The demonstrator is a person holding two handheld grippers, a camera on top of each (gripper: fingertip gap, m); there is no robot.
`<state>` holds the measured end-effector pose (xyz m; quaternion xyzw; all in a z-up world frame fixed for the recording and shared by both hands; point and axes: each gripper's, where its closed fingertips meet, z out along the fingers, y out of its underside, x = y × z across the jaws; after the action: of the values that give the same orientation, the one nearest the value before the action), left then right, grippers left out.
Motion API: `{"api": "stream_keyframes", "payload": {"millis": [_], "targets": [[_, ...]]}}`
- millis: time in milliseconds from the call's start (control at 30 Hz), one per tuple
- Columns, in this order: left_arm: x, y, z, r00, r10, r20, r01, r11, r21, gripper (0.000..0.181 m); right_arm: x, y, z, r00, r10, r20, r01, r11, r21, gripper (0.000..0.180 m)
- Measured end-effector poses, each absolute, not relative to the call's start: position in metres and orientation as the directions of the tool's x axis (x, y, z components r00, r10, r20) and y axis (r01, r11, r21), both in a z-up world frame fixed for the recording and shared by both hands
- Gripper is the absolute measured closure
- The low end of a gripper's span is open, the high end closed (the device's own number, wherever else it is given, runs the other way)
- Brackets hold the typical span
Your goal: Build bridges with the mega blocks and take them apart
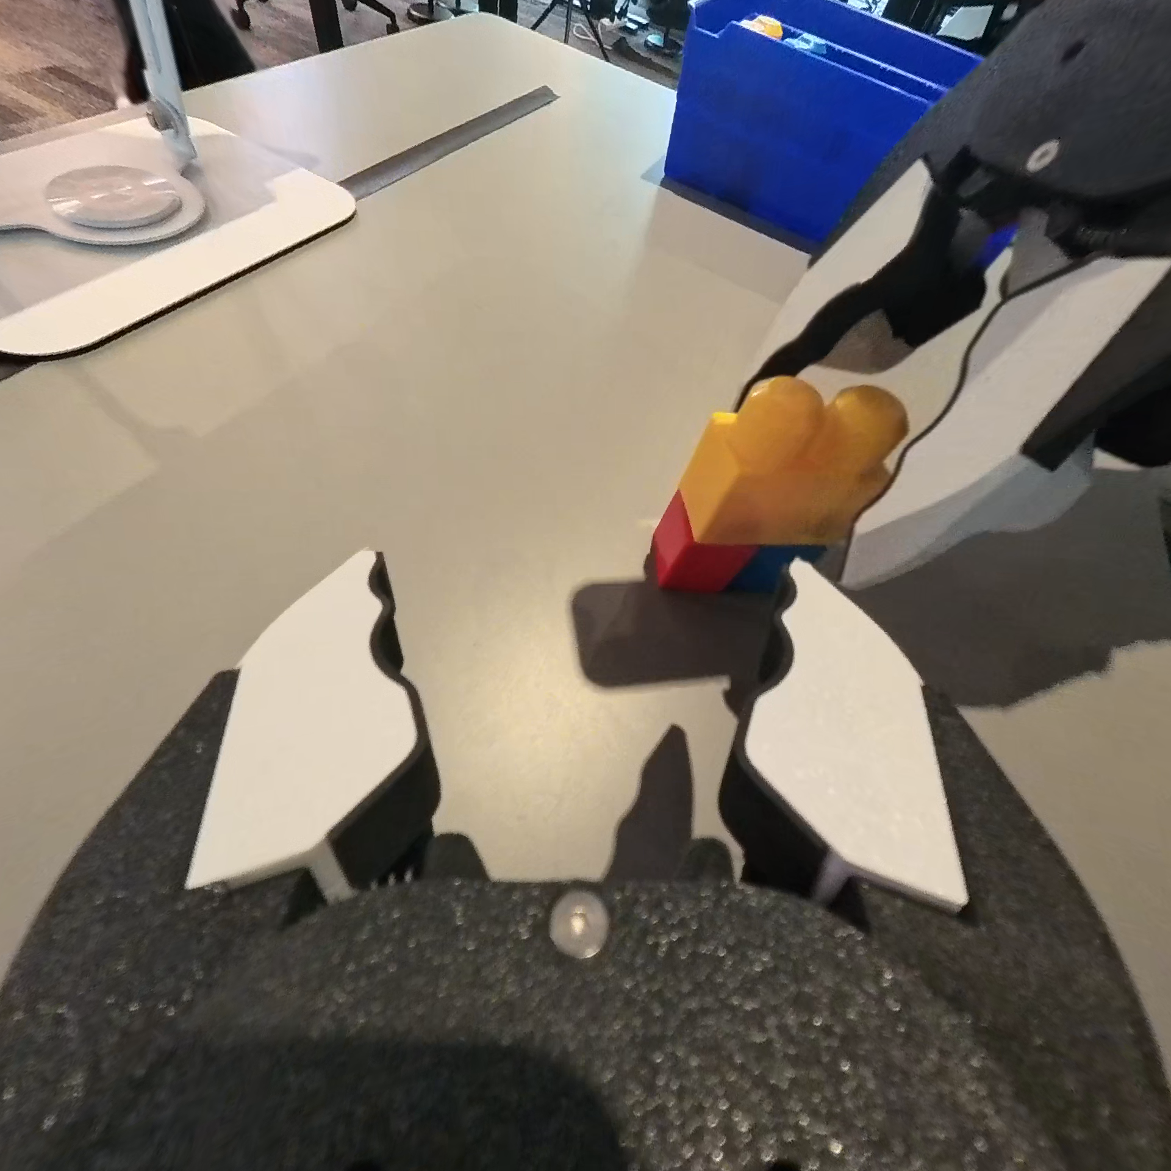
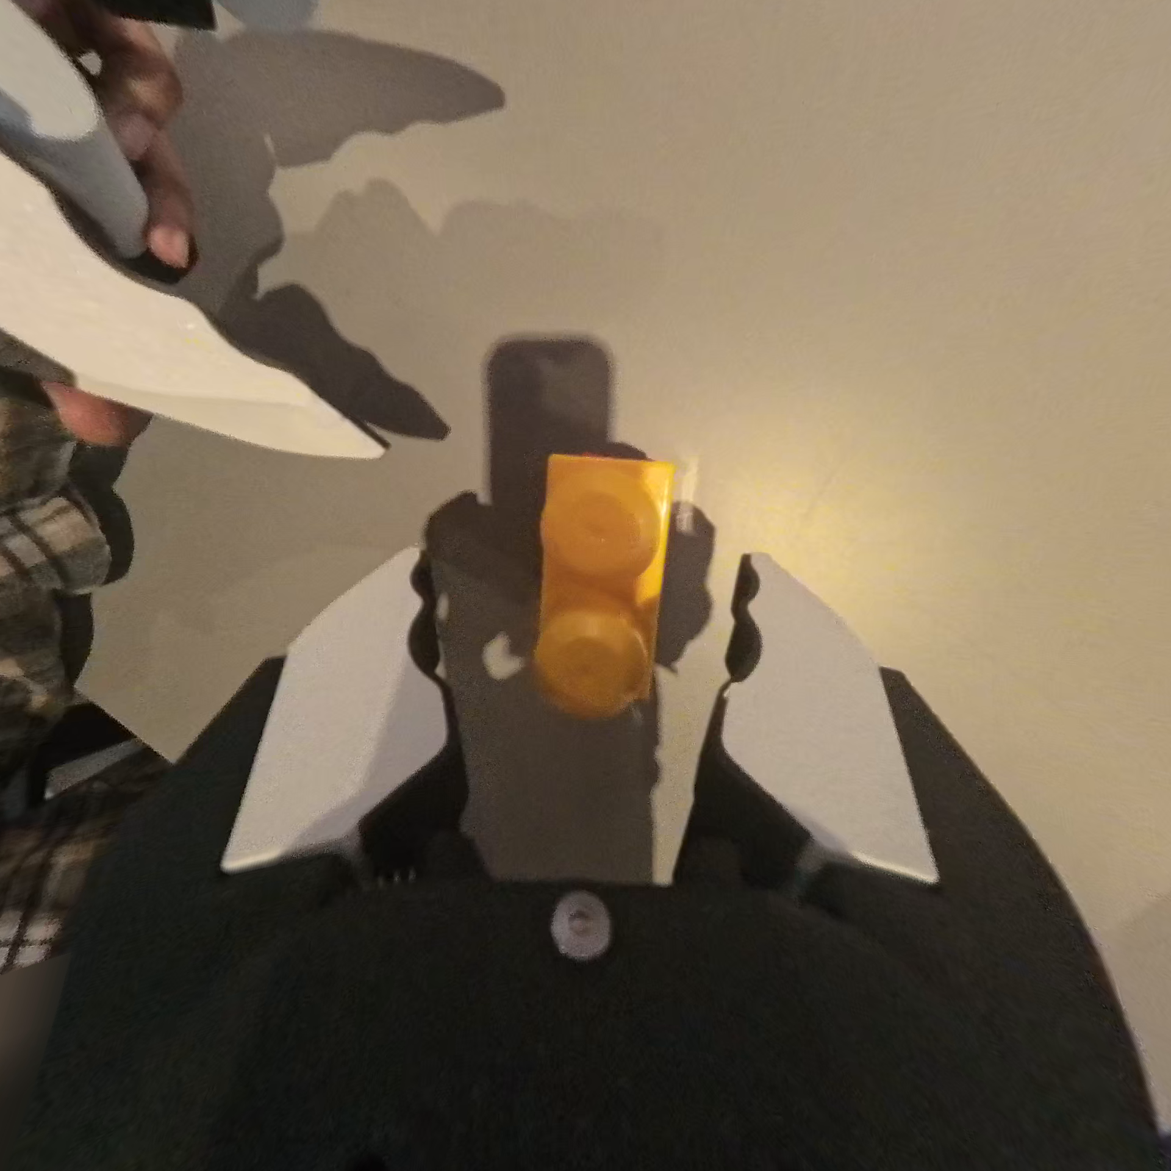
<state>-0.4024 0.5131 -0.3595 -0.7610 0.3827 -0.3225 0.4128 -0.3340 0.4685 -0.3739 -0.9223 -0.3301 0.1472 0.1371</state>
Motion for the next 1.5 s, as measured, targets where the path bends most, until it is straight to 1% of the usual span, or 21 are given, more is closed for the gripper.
{"api": "stream_keyframes", "payload": {"millis": [100, 133, 200, 367, 433, 500, 633, 700, 767, 867, 967, 1033, 1067, 1133, 1267, 1367, 1500], "targets": [[-0.405, 0.515, -0.359, 0.506, -0.844, 0.178, -0.306, -0.368, -0.878, 0.069, -0.33, 0.474, -0.358, 0.717, 0.675, -0.175, 0.573, -0.713, -0.403, 0.09], [-0.406, 0.516, -0.359, 0.508, -0.842, 0.18, -0.302, -0.37, -0.879, 0.069, -0.328, 0.473, -0.357, 0.718, 0.67, -0.189, 0.567, -0.72, -0.4, 0.091], [-0.407, 0.517, -0.359, 0.51, -0.84, 0.186, -0.296, -0.374, -0.879, 0.07, -0.325, 0.467, -0.363, 0.719, 0.66, -0.219, 0.565, -0.738, -0.369, 0.097], [-0.405, 0.516, -0.361, 0.503, -0.845, 0.183, -0.299, -0.368, -0.88, 0.069, -0.323, 0.461, -0.387, 0.718, 0.671, -0.185, 0.611, -0.735, -0.295, 0.114], [-0.403, 0.514, -0.361, 0.489, -0.854, 0.177, -0.307, -0.358, -0.882, 0.068, -0.322, 0.456, -0.397, 0.709, 0.68, -0.188, 0.636, -0.732, -0.245, 0.133], [-0.401, 0.511, -0.36, 0.467, -0.868, 0.167, -0.316, -0.34, -0.886, 0.067, -0.32, 0.455, -0.403, 0.692, 0.695, -0.194, 0.66, -0.719, -0.217, 0.138], [-0.392, 0.501, -0.357, 0.401, -0.898, 0.183, -0.301, -0.318, -0.899, 0.068, -0.316, 0.459, -0.403, 0.592, 0.786, -0.176, 0.755, -0.618, -0.219, 0.138], [-0.388, 0.498, -0.357, 0.373, -0.907, 0.195, -0.297, -0.316, -0.901, 0.069, -0.31, 0.463, -0.402, 0.567, 0.803, -0.181, 0.773, -0.595, -0.221, 0.138], [-0.384, 0.495, -0.359, 0.351, -0.914, 0.203, -0.294, -0.313, -0.903, 0.071, -0.307, 0.467, -0.399, 0.548, 0.809, -0.21, 0.773, -0.587, -0.241, 0.138], [-0.376, 0.491, -0.361, 0.33, -0.92, 0.21, -0.293, -0.312, -0.904, 0.073, -0.308, 0.469, -0.383, 0.467, 0.84, -0.276, 0.783, -0.537, -0.313, 0.138], [-0.366, 0.487, -0.358, 0.301, -0.926, 0.227, -0.264, -0.31, -0.913, 0.075, -0.312, 0.456, -0.354, 0.273, 0.892, -0.36, 0.83, -0.408, -0.379, 0.138], [-0.357, 0.48, -0.355, 0.258, -0.932, 0.256, -0.238, -0.318, -0.918, 0.081, -0.312, 0.446, -0.336, 0.148, 0.918, -0.367, 0.864, -0.301, -0.404, 0.138], [-0.352, 0.476, -0.354, 0.231, -0.936, 0.268, -0.232, -0.32, -0.918, 0.084, -0.311, 0.442, -0.33, 0.11, 0.924, -0.366, 0.883, -0.26, -0.39, 0.137], [-0.343, 0.463, -0.351, 0.162, -0.943, 0.29, -0.231, -0.322, -0.918, 0.085, -0.308, 0.441, -0.324, 0.061, 0.937, -0.345, 0.913, -0.192, -0.36, 0.138], [-0.332, 0.451, -0.345, 0.103, -0.951, 0.292, -0.228, -0.309, -0.923, 0.087, -0.306, 0.433, -0.319, 0.011, 0.922, -0.386, 0.948, -0.132, -0.288, 0.138], [-0.326, 0.443, -0.339, 0.059, -0.951, 0.303, -0.21, -0.309, -0.928, 0.091, -0.309, 0.428, -0.318, -0.005, 0.909, -0.418, 0.96, -0.112, -0.255, 0.138], [-0.32, 0.438, -0.34, 0.048, -0.96, 0.277, -0.222, -0.281, -0.934, 0.099, -0.317, 0.421, -0.319, -0.015, 0.881, -0.473, 0.96, -0.12, -0.254, 0.138]]}}
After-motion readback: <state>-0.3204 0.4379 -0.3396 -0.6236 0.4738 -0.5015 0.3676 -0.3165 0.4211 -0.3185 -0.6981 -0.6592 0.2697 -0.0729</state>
